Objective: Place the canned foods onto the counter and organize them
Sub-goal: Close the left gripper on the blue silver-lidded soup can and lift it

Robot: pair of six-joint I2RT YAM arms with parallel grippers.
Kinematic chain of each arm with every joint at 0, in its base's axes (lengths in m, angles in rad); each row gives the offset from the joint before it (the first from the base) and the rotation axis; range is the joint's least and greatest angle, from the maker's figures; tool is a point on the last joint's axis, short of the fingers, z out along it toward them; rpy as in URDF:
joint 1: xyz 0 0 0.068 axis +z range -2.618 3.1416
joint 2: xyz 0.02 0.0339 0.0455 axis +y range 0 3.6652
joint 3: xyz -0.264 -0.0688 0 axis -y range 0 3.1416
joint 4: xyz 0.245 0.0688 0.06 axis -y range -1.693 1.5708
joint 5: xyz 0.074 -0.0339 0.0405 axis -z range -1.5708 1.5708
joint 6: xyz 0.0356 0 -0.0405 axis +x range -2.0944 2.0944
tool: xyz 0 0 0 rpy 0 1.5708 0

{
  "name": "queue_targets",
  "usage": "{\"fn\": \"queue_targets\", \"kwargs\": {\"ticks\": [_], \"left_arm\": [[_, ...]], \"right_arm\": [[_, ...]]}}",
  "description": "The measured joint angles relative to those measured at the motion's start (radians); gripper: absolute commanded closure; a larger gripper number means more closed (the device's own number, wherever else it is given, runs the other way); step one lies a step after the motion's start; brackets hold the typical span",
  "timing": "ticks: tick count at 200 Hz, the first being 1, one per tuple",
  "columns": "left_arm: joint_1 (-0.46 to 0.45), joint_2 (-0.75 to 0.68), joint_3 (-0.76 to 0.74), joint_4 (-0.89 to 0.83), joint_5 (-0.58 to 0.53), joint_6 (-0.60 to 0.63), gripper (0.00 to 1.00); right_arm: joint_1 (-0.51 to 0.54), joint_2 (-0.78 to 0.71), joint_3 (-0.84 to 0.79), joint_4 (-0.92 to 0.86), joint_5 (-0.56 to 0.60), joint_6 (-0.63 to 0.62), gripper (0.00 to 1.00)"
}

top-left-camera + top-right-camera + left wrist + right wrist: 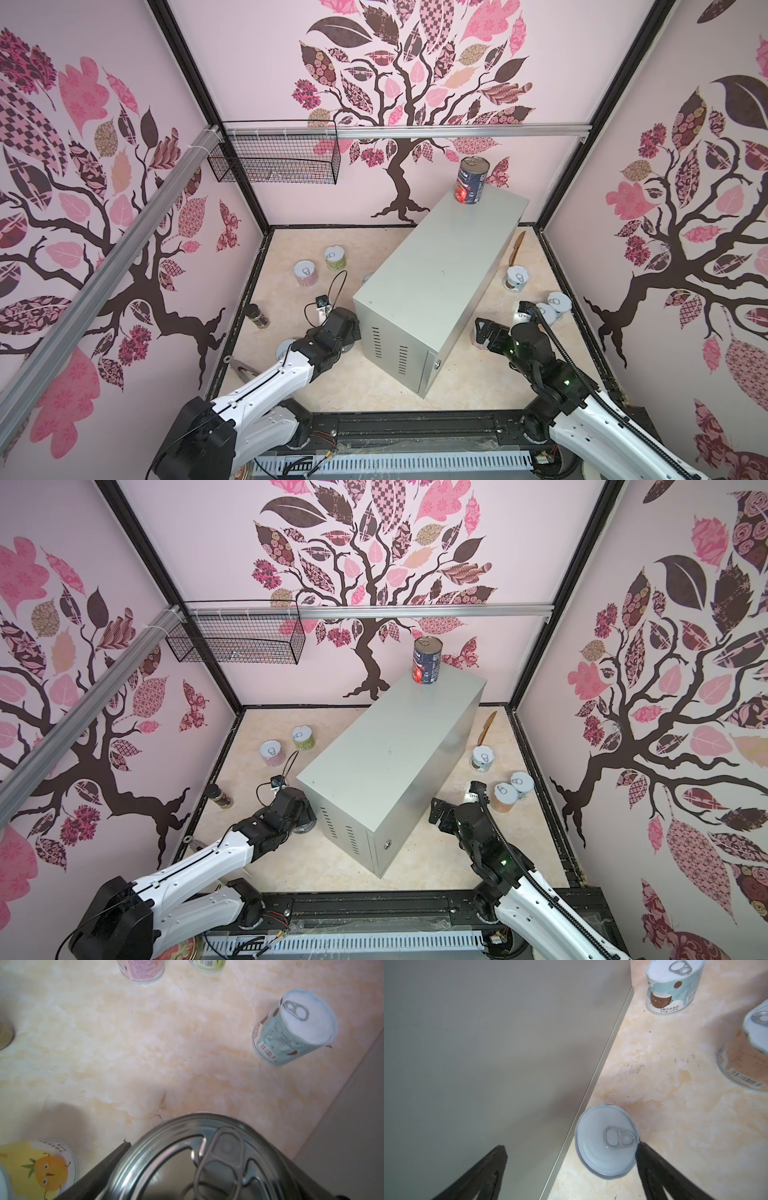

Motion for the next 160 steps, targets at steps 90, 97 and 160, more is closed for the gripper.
{"fn": "queue_targets", "kwargs": {"ticks": [90,97,160], "left_arm": [[-0.04,0.013,-0.055,0.098,-0.103,-0.025,0.11],[-0.042,0.007,-0.058,0.097,-0.106,-0.026,0.12],[-0.055,-0.037,-0.06,0.047,-0.133,-0.01,0.31]], "right_arm": [[0.0,0.051,0.048,0.012,-0.103,-0.033,0.0],[0.0,0.051,0.053,0.019,-0.107,-0.04,0.0],[-0.002,0.078,0.062,0.022,-0.119,-0.074,0.0]]}}
